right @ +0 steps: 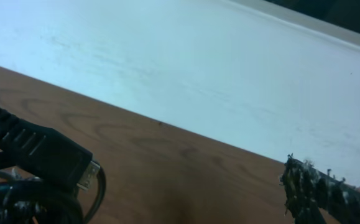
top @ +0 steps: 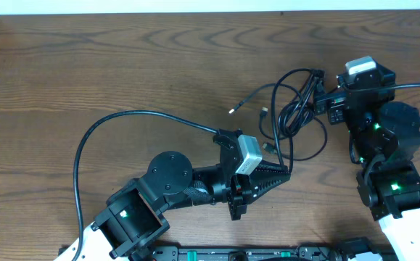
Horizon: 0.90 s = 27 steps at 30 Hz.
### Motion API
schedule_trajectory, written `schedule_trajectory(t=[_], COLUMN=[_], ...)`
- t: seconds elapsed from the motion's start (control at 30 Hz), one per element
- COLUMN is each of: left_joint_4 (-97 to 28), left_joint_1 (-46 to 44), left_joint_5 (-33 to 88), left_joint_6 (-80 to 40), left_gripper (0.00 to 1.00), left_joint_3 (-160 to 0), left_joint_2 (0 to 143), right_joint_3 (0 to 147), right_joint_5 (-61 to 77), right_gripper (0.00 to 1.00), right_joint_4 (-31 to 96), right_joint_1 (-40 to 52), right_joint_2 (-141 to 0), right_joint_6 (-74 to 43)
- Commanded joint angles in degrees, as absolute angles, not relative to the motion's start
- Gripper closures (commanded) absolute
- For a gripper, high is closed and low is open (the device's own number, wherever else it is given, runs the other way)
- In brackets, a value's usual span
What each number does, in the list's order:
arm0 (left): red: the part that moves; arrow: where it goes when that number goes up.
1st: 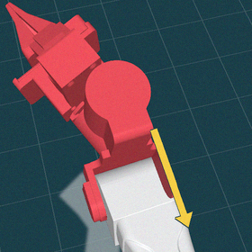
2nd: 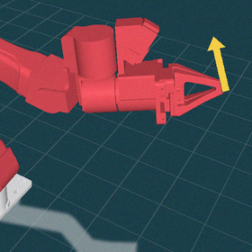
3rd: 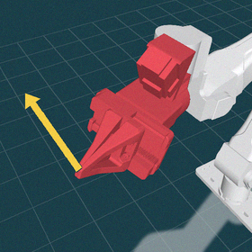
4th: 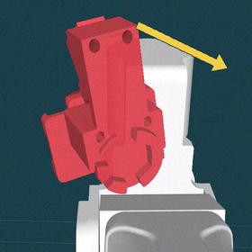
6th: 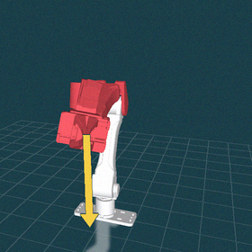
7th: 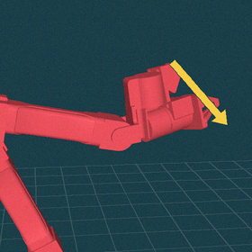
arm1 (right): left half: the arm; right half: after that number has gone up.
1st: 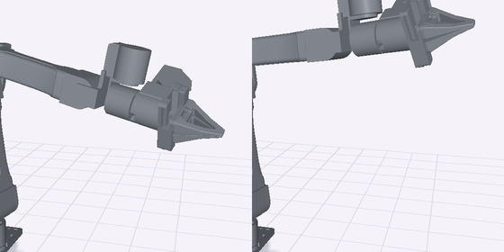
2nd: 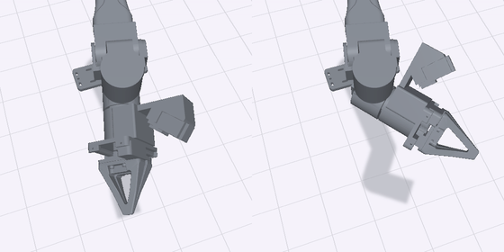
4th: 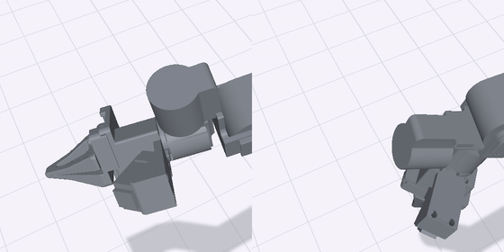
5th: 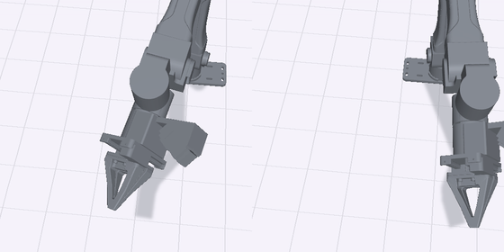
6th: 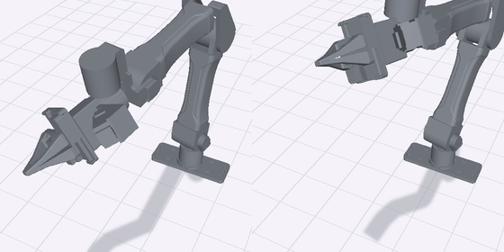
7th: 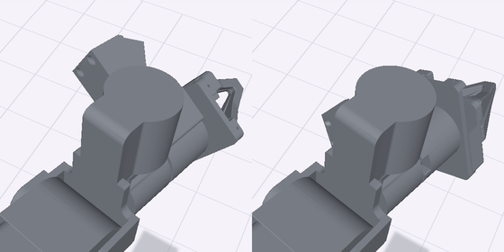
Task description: Untangle cables
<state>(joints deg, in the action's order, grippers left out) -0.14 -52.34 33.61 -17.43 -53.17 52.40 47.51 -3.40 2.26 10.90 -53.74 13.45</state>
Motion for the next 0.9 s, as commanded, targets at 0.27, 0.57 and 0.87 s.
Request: schedule_trajectory(t=[0.27, 0.57, 0.87], left_joint_4=[0.1, 0.1, -3.0], left_joint_1=[-52.5, -52.4, -52.4], left_joint_5=[36.9, 31.8, 25.5], left_joint_6=[-18.3, -18.3, -18.3], left_gripper=[0.92, 0.93, 0.93], left_joint_3=[-53.8, -53.8, -53.8], left_joint_2=[53.1, 54.8, 54.8], right_joint_3=[48.0, 48.0, 48.0], right_joint_5=[11.6, 26.2, 29.4], right_gripper=[0.01, 0.01, 0.01], right_joint_4=[-1.2, -1.5, -2.5], right_joint_1=[11.0, 11.0, 11.0], right_joint_2=[-53.6, -53.6, -53.2], right_joint_6=[8.1, 0.7, -0.3])
